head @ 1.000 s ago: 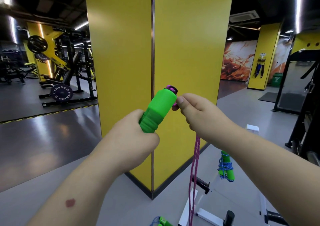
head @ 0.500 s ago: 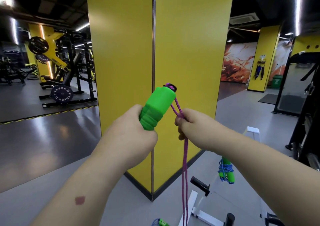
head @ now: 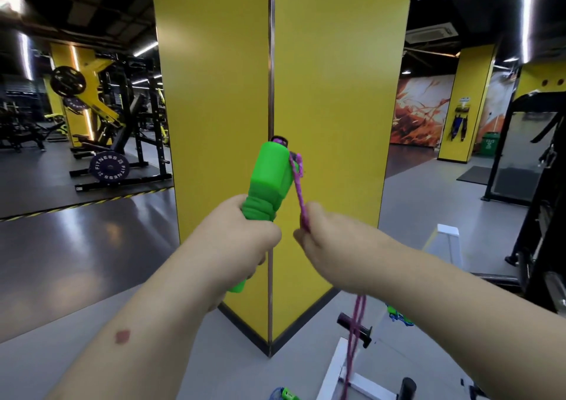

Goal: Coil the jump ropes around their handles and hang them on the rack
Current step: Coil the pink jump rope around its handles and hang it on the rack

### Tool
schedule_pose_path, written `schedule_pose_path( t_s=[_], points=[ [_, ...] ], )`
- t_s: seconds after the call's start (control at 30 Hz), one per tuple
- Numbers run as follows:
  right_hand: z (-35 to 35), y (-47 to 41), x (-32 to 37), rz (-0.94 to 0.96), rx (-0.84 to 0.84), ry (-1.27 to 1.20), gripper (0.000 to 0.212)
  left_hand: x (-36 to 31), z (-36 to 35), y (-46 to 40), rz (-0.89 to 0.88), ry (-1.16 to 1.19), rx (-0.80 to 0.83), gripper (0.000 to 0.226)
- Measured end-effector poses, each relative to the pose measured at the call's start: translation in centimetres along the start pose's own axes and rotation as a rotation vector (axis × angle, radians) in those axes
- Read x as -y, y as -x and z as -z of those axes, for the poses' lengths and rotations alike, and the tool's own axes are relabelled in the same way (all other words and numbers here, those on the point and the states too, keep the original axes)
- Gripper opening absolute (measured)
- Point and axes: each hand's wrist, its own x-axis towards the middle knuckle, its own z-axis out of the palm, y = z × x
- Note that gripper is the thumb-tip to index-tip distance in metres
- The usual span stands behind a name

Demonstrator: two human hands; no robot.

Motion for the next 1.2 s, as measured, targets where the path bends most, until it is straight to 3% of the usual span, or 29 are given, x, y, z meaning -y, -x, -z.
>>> schedule_pose_path(
  t_s=[0.07,0.13,0.23,0.3,0.4,0.5,0.57,0.6,0.7,0.77,0.83,0.93,1.07,1.13,1.2],
  points=[
    [0.5,1.0,1.6,0.066,0.095,0.266,0.02,1.1,-0.5,-0.7,-0.01,-0.418,-0.162,0.013],
    [2.0,1.5,3.1,0.133,0.065,0.383,0.02,2.0,-0.6,-0.9,-0.077,-0.8,-0.233,0.014],
    [5.4,0.8,3.4,0.236,0.024,0.378,0.023,2.8,-0.7,-0.7,-0.194,-1.051,-0.185,0.026],
    [7.2,-0.2,2.5,0.257,0.063,0.168,0.021,2.6,-0.4,-0.6,-0.292,-1.112,-0.114,0.042],
    [7.2,-1.9,-0.3,0.184,0.139,-0.433,0.016,1.6,0.4,-0.2,-0.413,-1.033,-0.001,0.047],
    [5.5,-2.9,-2.7,0.055,0.286,-1.058,0.007,0.5,1.1,0.8,-0.408,-0.675,0.107,0.038],
    [3.8,-3.3,-3.1,0.0,0.306,-1.213,0.009,-0.1,1.0,1.3,-0.352,-0.409,0.141,0.036],
    [2.8,-3.3,-2.9,-0.01,0.294,-1.233,0.02,-0.2,0.9,1.2,-0.314,-0.296,0.128,0.031],
    [0.8,-2.7,-1.8,-0.067,0.26,-1.157,0.033,-0.1,0.6,0.1,-0.233,-0.098,-0.035,0.015],
    [0.6,-1.7,-0.7,-0.07,0.213,-0.777,0.035,0.2,0.7,-0.9,-0.17,-0.075,-0.16,0.014],
    [1.3,-0.7,0.3,0.016,0.16,-0.311,0.034,0.9,0.9,-1.4,-0.113,-0.236,-0.239,0.015],
    [3.7,0.8,1.9,0.178,0.091,-0.056,0.026,2.1,0.8,-1.5,-0.102,-0.641,-0.255,0.02],
    [6.8,0.7,2.4,0.271,-0.011,-0.066,0.009,2.3,0.1,-1.1,-0.172,-0.944,-0.171,0.031],
    [7.5,-0.2,1.7,0.278,-0.066,-0.211,0.001,1.9,-0.3,-0.4,-0.272,-1.008,-0.087,0.034],
    [7.2,-1.3,0.4,0.22,-0.042,-0.405,0.01,1.4,-0.2,0.2,-0.382,-1.013,-0.027,0.032]
  ],
)
